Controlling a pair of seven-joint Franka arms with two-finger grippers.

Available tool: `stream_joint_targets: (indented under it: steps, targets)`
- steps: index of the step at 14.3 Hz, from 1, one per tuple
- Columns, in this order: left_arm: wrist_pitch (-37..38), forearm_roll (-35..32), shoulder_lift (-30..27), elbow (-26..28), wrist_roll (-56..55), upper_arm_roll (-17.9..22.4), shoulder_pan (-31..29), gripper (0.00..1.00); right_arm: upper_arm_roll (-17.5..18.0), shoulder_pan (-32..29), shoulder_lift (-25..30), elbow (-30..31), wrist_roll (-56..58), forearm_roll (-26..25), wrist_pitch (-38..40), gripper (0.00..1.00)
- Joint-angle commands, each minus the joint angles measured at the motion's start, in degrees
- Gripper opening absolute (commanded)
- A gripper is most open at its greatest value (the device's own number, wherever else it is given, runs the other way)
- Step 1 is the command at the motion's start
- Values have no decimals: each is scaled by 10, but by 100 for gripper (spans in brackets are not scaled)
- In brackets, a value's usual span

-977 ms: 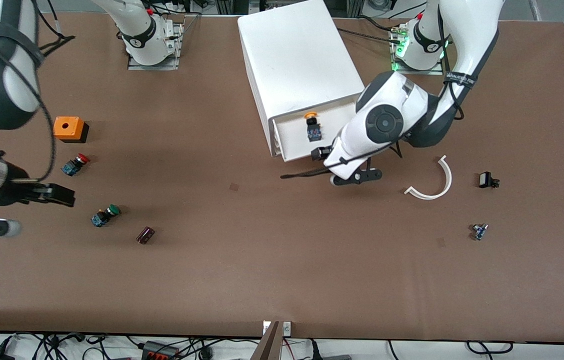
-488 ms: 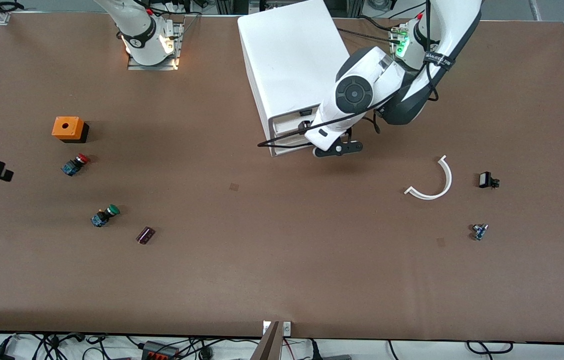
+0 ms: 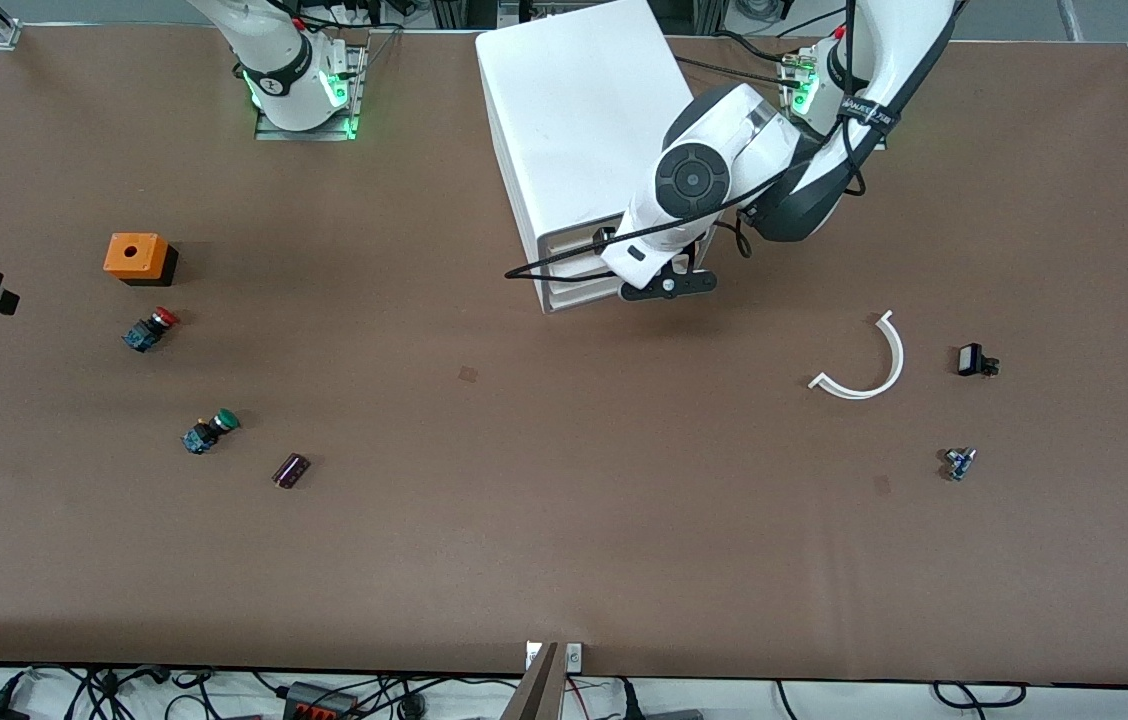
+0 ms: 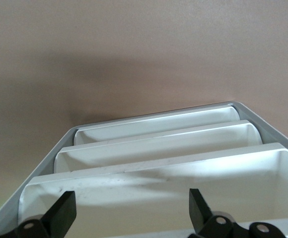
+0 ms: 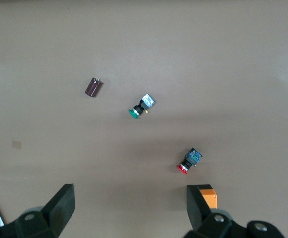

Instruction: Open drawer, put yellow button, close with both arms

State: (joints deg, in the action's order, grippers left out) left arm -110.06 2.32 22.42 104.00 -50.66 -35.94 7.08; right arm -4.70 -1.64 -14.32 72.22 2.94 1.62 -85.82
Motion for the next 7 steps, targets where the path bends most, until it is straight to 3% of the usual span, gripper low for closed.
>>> stream_joint_targets:
  steps: [1,4,6,7]
  targets:
    - [13,5,-21,16,-3,-8,-8,100,4,2,46,64,8,-10,-14,100]
    - [19,4,-21,10,5,-8,-8,100,4,5,82,120,2,-10,-31,100]
    - [16,-11,-31,-2,6,-1,-20,100,4,5,124,189,2,-10,-69,100]
    - [20,-40,-33,-13,6,-1,-36,100,4,5,140,215,1,-10,-86,100]
